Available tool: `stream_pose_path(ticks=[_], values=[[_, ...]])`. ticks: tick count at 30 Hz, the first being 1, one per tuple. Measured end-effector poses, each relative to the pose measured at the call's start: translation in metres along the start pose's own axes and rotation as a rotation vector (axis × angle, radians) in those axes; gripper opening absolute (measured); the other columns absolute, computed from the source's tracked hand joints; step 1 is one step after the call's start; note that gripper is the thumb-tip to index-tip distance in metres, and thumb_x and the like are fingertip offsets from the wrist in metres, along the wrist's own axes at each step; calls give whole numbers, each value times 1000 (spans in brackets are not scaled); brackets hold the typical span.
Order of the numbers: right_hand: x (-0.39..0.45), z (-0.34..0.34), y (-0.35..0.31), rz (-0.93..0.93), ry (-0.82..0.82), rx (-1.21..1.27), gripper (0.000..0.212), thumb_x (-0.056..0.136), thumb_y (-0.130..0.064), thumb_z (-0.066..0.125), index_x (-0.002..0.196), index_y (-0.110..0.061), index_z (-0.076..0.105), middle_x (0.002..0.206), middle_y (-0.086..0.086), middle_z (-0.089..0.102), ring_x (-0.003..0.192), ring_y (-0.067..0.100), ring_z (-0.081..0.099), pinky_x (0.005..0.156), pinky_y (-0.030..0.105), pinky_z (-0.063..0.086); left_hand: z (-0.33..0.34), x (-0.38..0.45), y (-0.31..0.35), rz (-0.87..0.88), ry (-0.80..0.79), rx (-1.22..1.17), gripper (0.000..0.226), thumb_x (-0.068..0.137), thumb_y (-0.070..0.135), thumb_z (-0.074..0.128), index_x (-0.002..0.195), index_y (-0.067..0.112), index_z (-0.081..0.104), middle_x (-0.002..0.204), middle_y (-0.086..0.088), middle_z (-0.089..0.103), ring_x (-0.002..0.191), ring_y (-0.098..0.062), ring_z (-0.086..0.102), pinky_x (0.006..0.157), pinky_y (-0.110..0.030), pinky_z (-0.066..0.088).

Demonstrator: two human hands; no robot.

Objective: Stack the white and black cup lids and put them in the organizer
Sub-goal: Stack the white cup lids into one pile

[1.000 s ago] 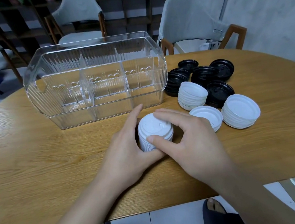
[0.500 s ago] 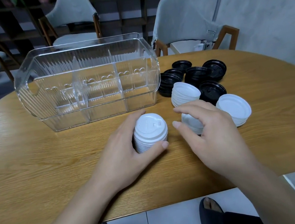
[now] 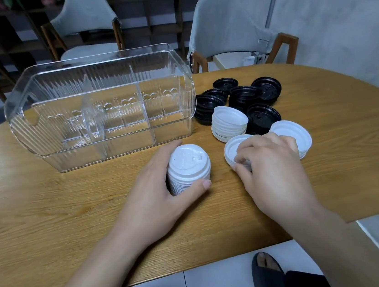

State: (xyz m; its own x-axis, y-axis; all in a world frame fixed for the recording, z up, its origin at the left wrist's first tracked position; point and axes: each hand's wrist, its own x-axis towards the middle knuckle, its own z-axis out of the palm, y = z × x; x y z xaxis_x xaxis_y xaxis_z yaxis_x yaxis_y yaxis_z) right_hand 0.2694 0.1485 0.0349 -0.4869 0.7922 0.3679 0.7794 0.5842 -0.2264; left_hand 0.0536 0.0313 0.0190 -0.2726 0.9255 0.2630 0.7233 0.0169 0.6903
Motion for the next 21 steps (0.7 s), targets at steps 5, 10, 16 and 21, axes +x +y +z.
stream_pose_path(ticks=[5,10,16,21], values=[[2,-1,-5,50,-12,68,20,95,-27,84,81,-28,69,91,-12,67,97,18,59,94,31,28,-1,-1,0,1,4,-11,90,86,76,79,163,43,45,153,33,56,141,13,50,108,-1,31],[2,-2,-3,110,-25,291,26,84,-34,94,82,-27,69,90,-14,66,91,12,58,93,37,43,0,-1,-1,1,12,-18,88,86,74,80,161,42,47,152,32,58,141,10,53,110,-6,35],[-1,-9,-3,128,83,462,20,95,-35,84,79,-30,71,84,-18,68,83,5,63,85,47,53,-1,-2,-3,-17,38,-37,90,85,72,83,162,42,47,151,32,59,139,12,52,106,0,33],[-2,-20,-13,162,160,692,16,106,-36,72,92,-28,71,88,-11,72,79,7,64,75,31,48,0,-3,-4,-11,29,-57,92,89,65,84,166,45,39,158,31,52,147,7,49,116,-12,36]])
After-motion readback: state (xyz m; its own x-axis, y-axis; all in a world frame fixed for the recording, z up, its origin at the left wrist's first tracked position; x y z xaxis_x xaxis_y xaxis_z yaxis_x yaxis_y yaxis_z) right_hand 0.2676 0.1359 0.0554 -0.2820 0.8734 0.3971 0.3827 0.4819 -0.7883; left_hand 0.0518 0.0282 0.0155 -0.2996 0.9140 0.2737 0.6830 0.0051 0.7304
